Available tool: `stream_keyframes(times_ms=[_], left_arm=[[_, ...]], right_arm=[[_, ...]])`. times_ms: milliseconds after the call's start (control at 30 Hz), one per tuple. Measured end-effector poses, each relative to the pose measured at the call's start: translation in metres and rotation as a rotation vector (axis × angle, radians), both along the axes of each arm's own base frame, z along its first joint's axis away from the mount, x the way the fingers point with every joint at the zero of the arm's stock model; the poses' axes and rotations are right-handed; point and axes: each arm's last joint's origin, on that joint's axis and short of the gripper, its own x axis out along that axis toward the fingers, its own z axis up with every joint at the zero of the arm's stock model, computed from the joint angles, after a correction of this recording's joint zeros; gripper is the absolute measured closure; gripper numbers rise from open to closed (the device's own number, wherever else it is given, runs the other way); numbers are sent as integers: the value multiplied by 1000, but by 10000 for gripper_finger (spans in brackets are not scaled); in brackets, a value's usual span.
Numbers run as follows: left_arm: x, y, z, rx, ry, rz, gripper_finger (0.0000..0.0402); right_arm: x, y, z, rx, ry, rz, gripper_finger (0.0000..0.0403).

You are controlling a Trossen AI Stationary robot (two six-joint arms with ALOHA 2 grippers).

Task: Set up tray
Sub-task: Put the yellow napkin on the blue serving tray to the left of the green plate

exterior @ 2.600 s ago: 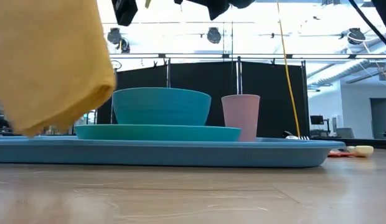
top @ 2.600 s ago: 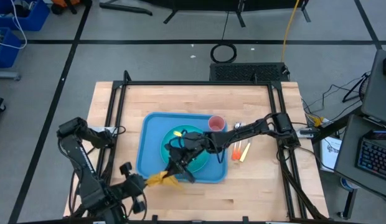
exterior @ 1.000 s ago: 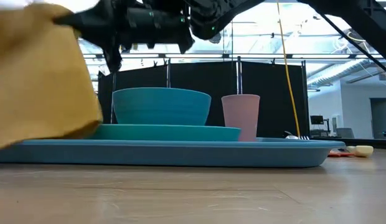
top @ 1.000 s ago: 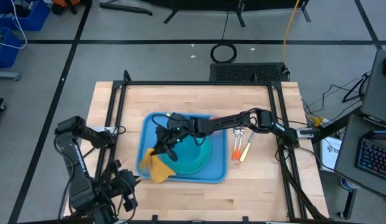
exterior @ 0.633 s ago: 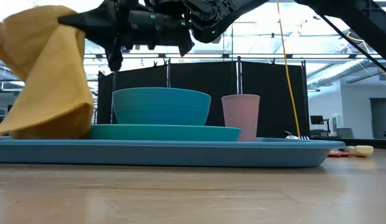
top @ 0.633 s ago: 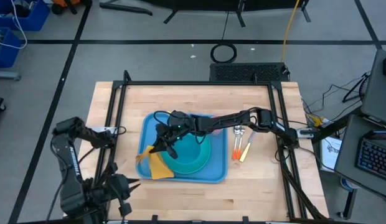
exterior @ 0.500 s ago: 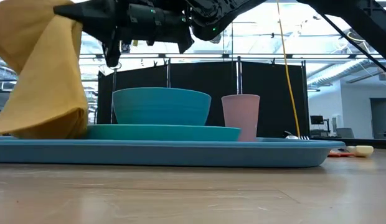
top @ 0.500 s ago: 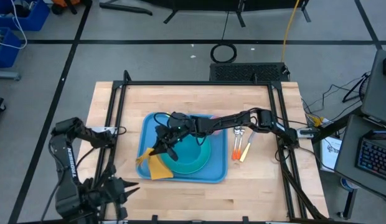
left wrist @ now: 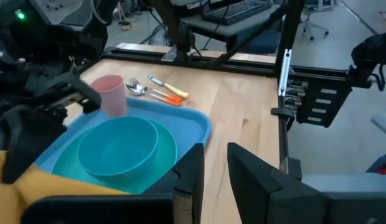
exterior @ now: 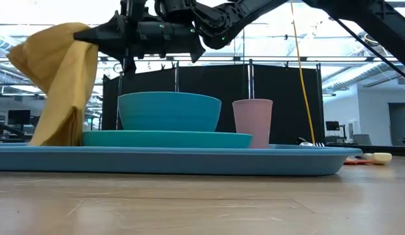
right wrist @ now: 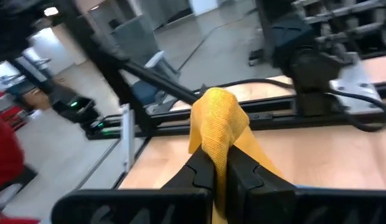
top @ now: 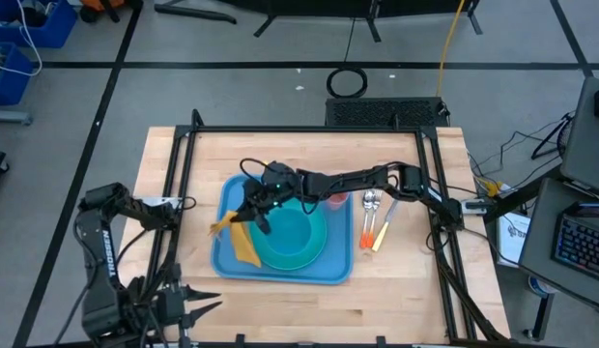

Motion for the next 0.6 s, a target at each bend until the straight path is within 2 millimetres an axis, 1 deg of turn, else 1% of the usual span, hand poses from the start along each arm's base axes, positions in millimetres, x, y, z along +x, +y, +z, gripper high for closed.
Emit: stream_keyframes(times_ms=[100,200,333,600], left_arm=[[2,1,0,1,0,5,325],[4,2,-5,14,4,12,325],[4,4,-14,8,1,31,325],[6,3,-31,-6,-55,51,325]], right_arm=[[0,-7,-2,5,25,-55,403],[-1,-10,-3,7,37,-65,403],[0,-9,0,4,3,-63,403],[0,-9,1,34,12,-28,403]])
